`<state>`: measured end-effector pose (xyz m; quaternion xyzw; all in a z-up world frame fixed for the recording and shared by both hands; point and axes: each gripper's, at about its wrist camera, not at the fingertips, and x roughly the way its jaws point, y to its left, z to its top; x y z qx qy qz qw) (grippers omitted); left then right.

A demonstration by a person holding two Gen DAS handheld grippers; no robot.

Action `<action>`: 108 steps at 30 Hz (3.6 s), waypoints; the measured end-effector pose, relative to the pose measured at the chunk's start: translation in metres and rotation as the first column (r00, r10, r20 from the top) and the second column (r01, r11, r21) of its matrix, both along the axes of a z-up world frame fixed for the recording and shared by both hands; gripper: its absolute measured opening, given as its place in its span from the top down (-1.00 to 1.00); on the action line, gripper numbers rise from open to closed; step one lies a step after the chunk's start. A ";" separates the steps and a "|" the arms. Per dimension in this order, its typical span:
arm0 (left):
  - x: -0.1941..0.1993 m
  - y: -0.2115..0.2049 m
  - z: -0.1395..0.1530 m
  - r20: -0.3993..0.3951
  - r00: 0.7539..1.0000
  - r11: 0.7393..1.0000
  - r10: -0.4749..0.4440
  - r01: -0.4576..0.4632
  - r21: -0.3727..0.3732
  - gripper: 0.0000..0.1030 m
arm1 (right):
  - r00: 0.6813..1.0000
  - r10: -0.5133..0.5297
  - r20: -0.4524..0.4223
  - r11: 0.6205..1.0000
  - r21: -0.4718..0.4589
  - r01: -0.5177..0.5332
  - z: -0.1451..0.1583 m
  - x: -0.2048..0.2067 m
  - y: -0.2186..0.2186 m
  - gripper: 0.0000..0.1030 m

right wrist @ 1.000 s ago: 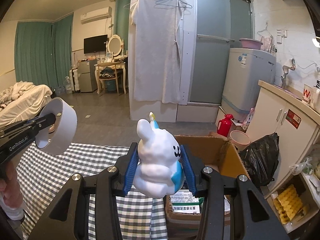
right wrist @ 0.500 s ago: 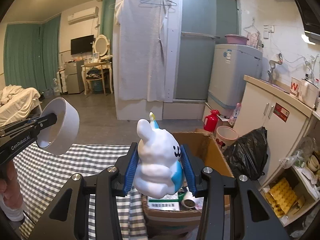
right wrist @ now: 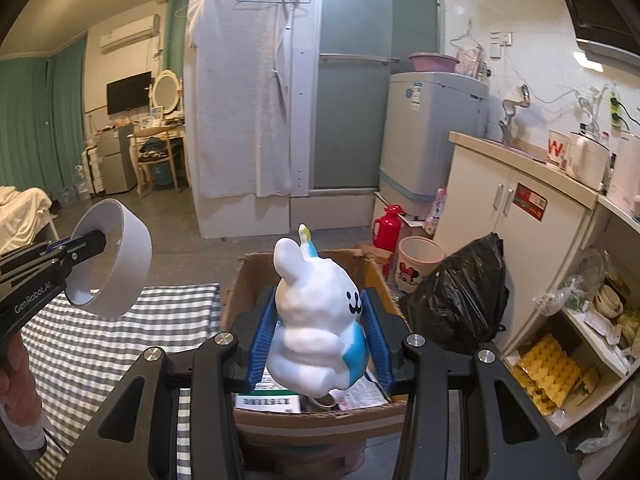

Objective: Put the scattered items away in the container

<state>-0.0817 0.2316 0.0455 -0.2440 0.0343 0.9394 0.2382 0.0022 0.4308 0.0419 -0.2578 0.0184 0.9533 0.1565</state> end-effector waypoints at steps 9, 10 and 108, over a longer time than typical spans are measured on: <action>-0.005 0.046 -0.010 0.026 0.997 0.997 -0.074 0.074 -0.021 0.87 | 0.998 -0.042 0.036 0.999 -0.009 0.042 -0.011 -0.003 0.028 0.18; -0.006 0.050 -0.012 0.030 0.996 0.997 -0.079 0.079 -0.024 0.87 | 0.998 -0.044 0.044 0.999 -0.008 0.045 -0.014 -0.005 0.031 0.18; -0.009 -0.018 0.003 0.047 0.997 0.998 0.064 -0.064 0.002 -1.00 | 0.997 0.076 -0.012 0.996 -0.048 -0.077 -0.006 -0.030 -0.038 -0.99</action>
